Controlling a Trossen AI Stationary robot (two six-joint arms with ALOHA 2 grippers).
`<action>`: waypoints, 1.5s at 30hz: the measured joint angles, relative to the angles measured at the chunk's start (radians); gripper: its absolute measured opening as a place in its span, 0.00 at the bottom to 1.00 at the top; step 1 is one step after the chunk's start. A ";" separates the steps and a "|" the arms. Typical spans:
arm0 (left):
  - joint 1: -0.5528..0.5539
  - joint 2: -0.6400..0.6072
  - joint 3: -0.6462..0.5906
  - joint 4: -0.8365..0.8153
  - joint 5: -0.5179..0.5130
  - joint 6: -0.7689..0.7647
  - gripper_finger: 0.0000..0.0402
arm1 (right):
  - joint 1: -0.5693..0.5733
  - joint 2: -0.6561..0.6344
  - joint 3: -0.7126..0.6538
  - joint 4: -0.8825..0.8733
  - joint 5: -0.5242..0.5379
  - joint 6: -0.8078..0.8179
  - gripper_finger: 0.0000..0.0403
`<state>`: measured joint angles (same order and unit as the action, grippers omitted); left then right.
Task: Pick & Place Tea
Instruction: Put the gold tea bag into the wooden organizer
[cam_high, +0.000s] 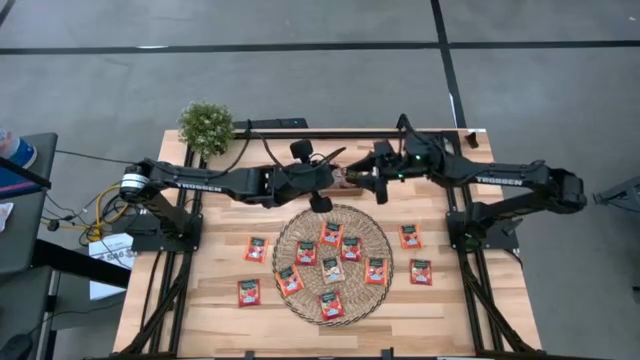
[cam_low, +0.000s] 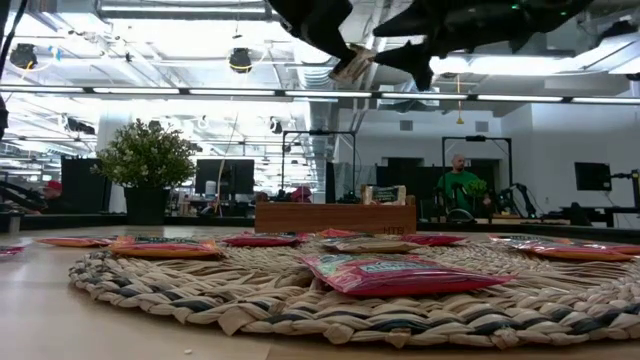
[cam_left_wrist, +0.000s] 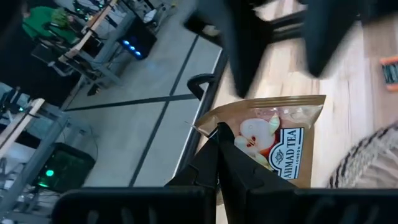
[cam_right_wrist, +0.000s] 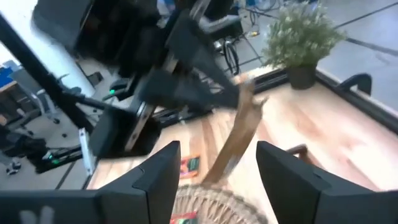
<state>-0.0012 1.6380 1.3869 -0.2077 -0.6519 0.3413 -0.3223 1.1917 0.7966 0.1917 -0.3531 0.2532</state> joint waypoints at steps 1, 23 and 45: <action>-0.002 0.000 0.000 -0.007 0.000 0.005 0.00 | -0.004 0.012 0.014 0.003 0.000 0.000 0.51; -0.003 -0.001 0.000 -0.081 -0.001 0.007 0.00 | -0.011 0.171 0.168 -0.075 -0.015 -0.018 0.40; 0.001 -0.002 0.000 -0.083 0.000 0.006 0.00 | -0.011 0.171 0.168 -0.101 0.028 -0.043 0.00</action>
<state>0.0002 1.6363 1.3869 -0.2909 -0.6518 0.3477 -0.3336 1.3624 0.9646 0.0902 -0.3251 0.2103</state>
